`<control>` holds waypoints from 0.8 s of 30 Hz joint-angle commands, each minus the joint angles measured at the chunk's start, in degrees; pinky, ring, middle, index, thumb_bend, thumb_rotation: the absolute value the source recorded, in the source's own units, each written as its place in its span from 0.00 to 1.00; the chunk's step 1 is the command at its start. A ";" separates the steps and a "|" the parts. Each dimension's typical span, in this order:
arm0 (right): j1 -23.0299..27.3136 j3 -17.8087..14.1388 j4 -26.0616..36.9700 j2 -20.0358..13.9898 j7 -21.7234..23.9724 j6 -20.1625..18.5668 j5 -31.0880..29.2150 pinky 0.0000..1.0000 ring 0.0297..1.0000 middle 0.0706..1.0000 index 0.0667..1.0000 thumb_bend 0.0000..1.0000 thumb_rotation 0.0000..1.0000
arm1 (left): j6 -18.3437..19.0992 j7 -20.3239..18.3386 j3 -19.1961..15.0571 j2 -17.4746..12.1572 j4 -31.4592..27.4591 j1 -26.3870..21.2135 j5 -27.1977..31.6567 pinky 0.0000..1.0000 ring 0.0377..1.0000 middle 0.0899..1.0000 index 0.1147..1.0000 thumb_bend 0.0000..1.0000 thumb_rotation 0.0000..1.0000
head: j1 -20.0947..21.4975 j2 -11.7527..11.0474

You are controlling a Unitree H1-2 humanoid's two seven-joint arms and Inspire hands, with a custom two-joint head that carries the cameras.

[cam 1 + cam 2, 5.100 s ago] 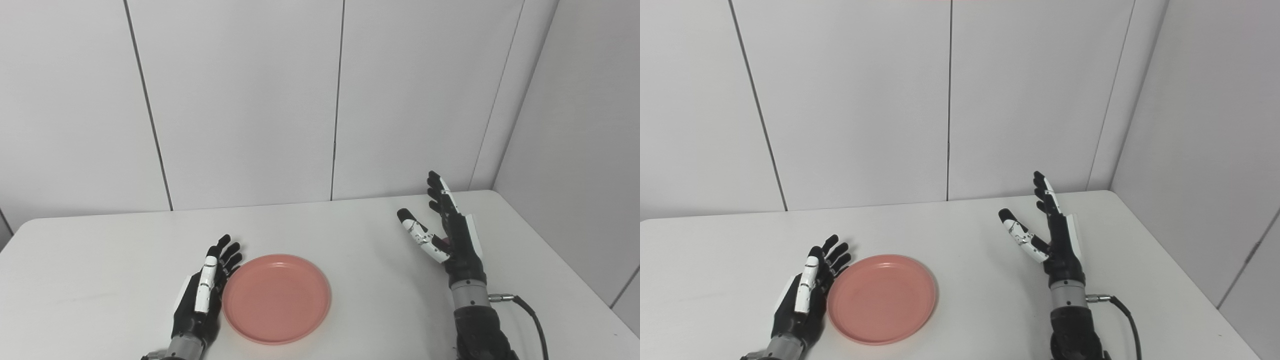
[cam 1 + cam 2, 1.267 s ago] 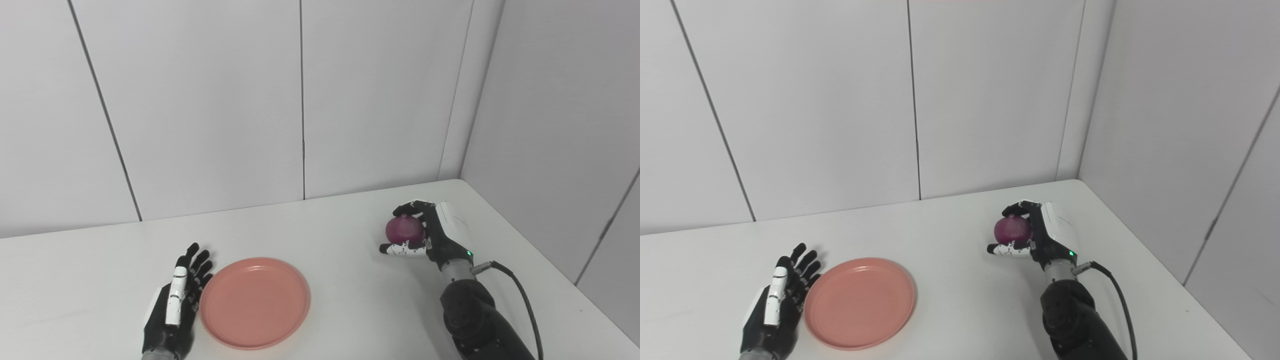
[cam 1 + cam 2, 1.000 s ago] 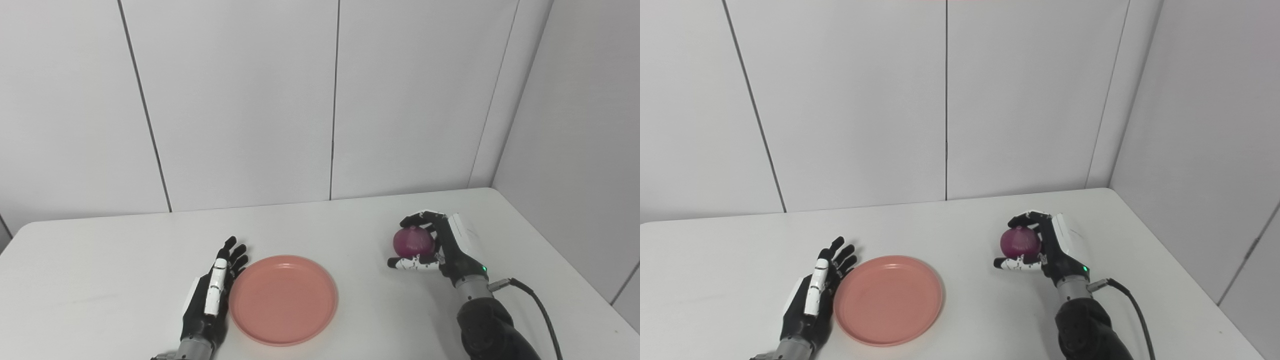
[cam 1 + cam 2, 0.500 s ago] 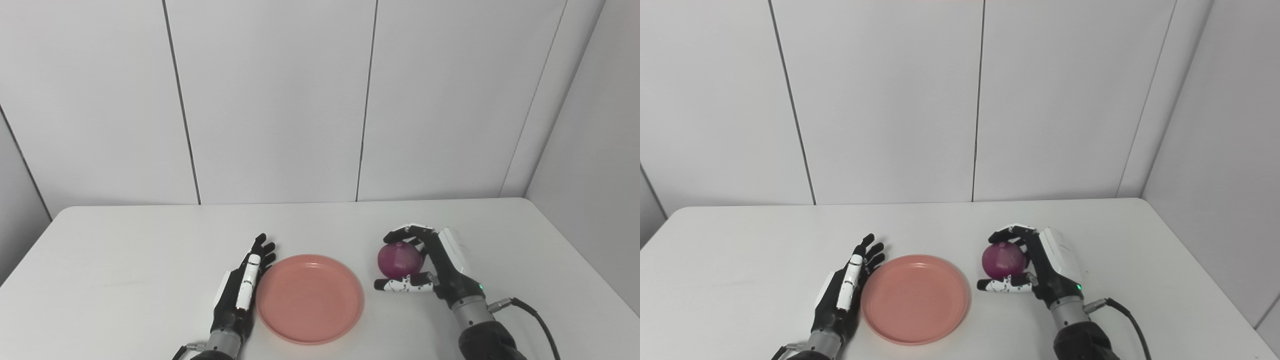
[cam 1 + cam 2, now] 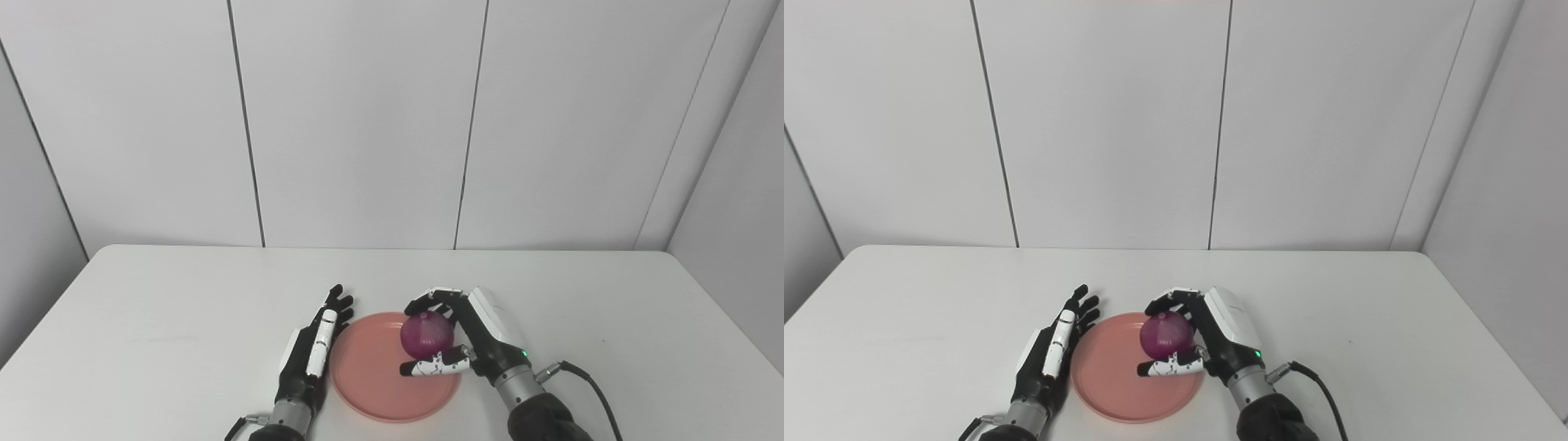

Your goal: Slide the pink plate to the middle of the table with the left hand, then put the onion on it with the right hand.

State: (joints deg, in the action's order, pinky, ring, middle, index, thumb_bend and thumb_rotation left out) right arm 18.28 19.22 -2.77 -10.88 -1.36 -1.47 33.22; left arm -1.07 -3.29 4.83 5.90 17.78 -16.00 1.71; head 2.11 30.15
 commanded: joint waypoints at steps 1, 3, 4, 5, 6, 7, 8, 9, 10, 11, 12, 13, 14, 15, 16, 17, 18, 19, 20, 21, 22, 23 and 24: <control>3.25 0.26 0.20 0.59 -1.27 2.99 1.73 0.23 0.37 0.44 0.48 0.51 0.00 | 0.39 0.45 -0.04 0.62 0.30 -0.91 -0.25 0.93 0.93 0.92 0.92 0.49 1.00 | -0.17 0.17; 3.80 1.00 -1.22 1.26 -1.65 2.72 3.46 0.19 0.39 0.46 0.46 0.52 0.00 | 0.45 0.45 0.02 0.59 0.18 -0.91 -0.36 0.93 0.93 0.92 0.92 0.50 1.00 | -0.36 0.25; 4.08 1.26 -1.95 1.57 -1.59 3.02 3.57 0.18 0.39 0.46 0.45 0.52 0.00 | 0.33 0.43 0.08 0.55 0.25 -0.95 -0.43 0.93 0.93 0.92 0.92 0.50 1.00 | -0.58 0.28; 4.26 1.39 -2.44 1.79 -1.52 3.27 3.60 0.21 0.40 0.46 0.45 0.52 0.00 | 0.24 0.43 0.12 0.53 0.30 -0.97 -0.47 0.93 0.93 0.92 0.92 0.50 1.00 | -0.58 0.28; 4.53 1.55 -3.23 1.98 -1.61 3.91 3.54 0.21 0.40 0.46 0.45 0.52 0.00 | -0.11 0.47 0.14 0.52 0.57 -1.06 -0.53 0.93 0.93 0.93 0.92 0.51 1.00 | -0.89 0.30; 4.71 1.65 -3.78 2.11 -1.70 4.36 3.53 0.22 0.40 0.46 0.45 0.52 0.00 | -0.37 0.50 0.16 0.51 0.76 -1.12 -0.57 0.93 0.93 0.92 0.92 0.51 1.00 | -0.89 0.30; 5.11 1.95 -4.89 2.17 -1.91 4.92 3.90 0.24 0.40 0.46 0.45 0.52 0.00 | -0.59 0.45 0.18 0.51 0.89 -1.18 -0.54 0.92 0.92 0.92 0.92 0.51 1.00 | -1.18 0.31; 5.44 2.17 -5.81 2.27 -2.01 5.27 4.14 0.25 0.40 0.46 0.45 0.52 0.00 | -0.66 0.42 0.21 0.50 0.96 -1.22 -0.53 0.92 0.92 0.93 0.93 0.51 1.00 | -1.18 0.31; 5.64 2.27 -6.41 2.34 -2.08 5.51 4.32 0.25 0.40 0.46 0.45 0.52 0.00 | -0.66 0.40 0.23 0.49 0.97 -1.23 -0.52 0.92 0.92 0.93 0.93 0.51 1.00 | -1.18 0.31; 6.06 2.62 -7.69 2.27 -2.15 5.91 4.72 0.25 0.40 0.46 0.45 0.52 0.00 | -0.56 0.51 0.27 0.57 0.92 -1.21 -0.61 0.92 0.92 0.93 0.93 0.52 1.00 | -1.46 0.58; 6.33 2.83 -8.50 2.21 -2.19 6.18 4.98 0.27 0.40 0.46 0.45 0.52 0.00 | -0.48 0.61 0.30 0.63 0.89 -1.20 -0.68 0.93 0.93 0.93 0.93 0.52 1.00 | -1.46 0.58; 6.67 3.09 -9.57 2.18 -2.17 6.25 5.24 0.28 0.40 0.46 0.45 0.52 0.00 | -0.37 0.82 0.35 0.72 0.67 -1.14 -0.87 0.93 0.93 0.93 0.92 0.52 1.00 | -1.46 0.58; 6.90 3.26 -10.28 2.17 -2.17 6.27 5.41 0.30 0.40 0.46 0.45 0.52 0.00 | -0.30 0.98 0.40 0.77 0.52 -1.10 -1.00 0.92 0.92 0.92 0.92 0.51 1.00 | -1.46 0.58; 7.12 3.39 -11.13 2.14 -2.34 6.52 5.55 0.31 0.40 0.45 0.46 0.51 0.00 | -0.10 1.10 0.41 0.88 0.29 -1.05 -1.04 0.92 0.92 0.92 0.92 0.51 1.00 | -1.73 0.74; 7.28 3.47 -11.72 2.11 -2.49 6.76 5.65 0.32 0.38 0.42 0.48 0.51 0.00 | 0.03 1.17 0.38 0.97 0.15 -1.02 -1.09 0.92 0.92 0.92 0.92 0.51 1.00 | -1.73 0.74; 7.37 3.47 -12.33 2.12 -2.62 7.01 5.65 0.33 0.37 0.41 0.50 0.51 0.00 | 0.09 1.17 0.34 1.07 0.11 -1.00 -1.04 0.92 0.92 0.92 0.92 0.50 1.00 | -1.82 0.78; 7.42 3.42 -12.91 2.15 -2.77 7.27 5.64 0.33 0.37 0.40 0.50 0.51 0.00 | 0.16 1.18 0.31 1.15 0.08 -1.00 -1.04 0.92 0.92 0.92 0.92 0.51 1.00 | -1.87 0.86; 7.55 3.58 -13.60 2.09 -3.14 7.66 6.01 0.33 0.37 0.40 0.51 0.51 0.00 | 0.15 1.18 0.24 1.24 0.15 -1.01 -0.95 0.92 0.92 0.92 0.92 0.51 1.00 | -1.87 0.86; 7.64 3.70 -14.14 2.01 -3.39 7.96 6.25 0.34 0.37 0.40 0.51 0.51 0.00 | 0.21 1.20 0.24 1.31 0.11 -1.00 -0.96 0.93 0.92 0.92 0.92 0.51 1.00 | -1.94 1.02; 7.76 3.89 -14.92 1.87 -4.04 8.70 6.59 0.35 0.37 0.40 0.51 0.51 0.00 | 0.20 1.23 0.24 1.39 0.02 -0.98 -0.96 0.93 0.92 0.92 0.92 0.51 1.00 | -1.94 1.02; 7.84 4.08 -15.51 1.70 -4.59 9.39 6.92 0.38 0.38 0.40 0.51 0.51 0.00 | 0.26 1.26 0.25 1.46 -0.18 -0.92 -0.97 0.92 0.92 0.92 0.92 0.50 1.00 | -1.93 1.19; 7.91 4.25 -15.95 1.54 -4.96 9.87 7.17 0.40 0.39 0.41 0.51 0.51 0.00 | 0.38 1.32 0.25 1.52 -0.31 -0.91 -0.99 0.92 0.92 0.92 0.92 0.50 1.00 | -1.93 1.19; 7.89 4.36 -16.08 1.41 -5.00 9.95 7.29 0.43 0.40 0.41 0.51 0.51 0.00 | 0.53 1.38 0.22 1.57 -0.39 -0.91 -0.98 0.92 0.92 0.92 0.92 0.50 1.00 | -1.90 1.19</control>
State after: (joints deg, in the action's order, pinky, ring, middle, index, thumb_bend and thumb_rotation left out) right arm 24.05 23.41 -18.75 -9.01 -5.56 6.62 39.43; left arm -1.28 -1.96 4.80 6.58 17.99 -16.16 0.79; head 0.26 31.29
